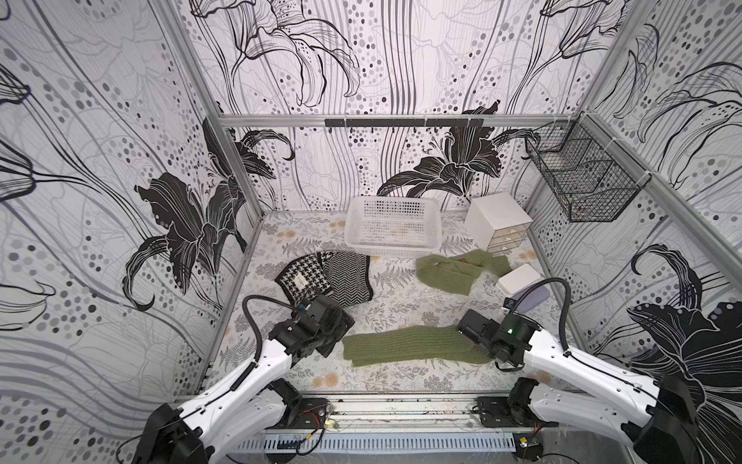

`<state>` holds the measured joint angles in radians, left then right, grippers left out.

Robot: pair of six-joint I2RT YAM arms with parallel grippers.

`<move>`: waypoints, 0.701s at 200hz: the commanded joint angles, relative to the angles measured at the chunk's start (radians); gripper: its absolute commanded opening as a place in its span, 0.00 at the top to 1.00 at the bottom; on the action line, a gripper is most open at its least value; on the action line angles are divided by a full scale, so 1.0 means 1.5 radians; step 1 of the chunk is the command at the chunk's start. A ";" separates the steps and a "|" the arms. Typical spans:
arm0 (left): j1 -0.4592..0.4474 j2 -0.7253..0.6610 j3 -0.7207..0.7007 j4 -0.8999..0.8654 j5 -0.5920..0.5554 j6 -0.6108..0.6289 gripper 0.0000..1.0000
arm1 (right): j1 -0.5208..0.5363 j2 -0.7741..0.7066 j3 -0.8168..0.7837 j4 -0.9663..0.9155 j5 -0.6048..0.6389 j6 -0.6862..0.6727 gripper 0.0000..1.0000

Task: Roll up the scarf and place it into the basket
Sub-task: Fold the scarf at the center of the board.

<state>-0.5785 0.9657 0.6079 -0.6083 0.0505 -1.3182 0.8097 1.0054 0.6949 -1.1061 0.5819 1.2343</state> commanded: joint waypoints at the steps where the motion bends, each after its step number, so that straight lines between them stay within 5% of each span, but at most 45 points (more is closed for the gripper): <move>1: -0.010 0.088 0.042 0.100 0.064 0.106 0.13 | -0.033 0.002 -0.002 0.074 -0.009 -0.066 0.55; 61: -0.118 0.328 0.110 0.313 0.198 0.113 0.14 | -0.035 0.029 0.000 0.121 -0.051 -0.102 0.55; 140: -0.156 0.464 0.168 0.241 0.290 0.157 0.17 | -0.035 0.122 -0.006 0.230 -0.096 -0.160 0.55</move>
<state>-0.8131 1.5955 0.8551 -0.2367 0.4122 -1.1179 0.7605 1.1141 0.6910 -0.8562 0.4778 1.0622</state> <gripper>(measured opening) 0.835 0.447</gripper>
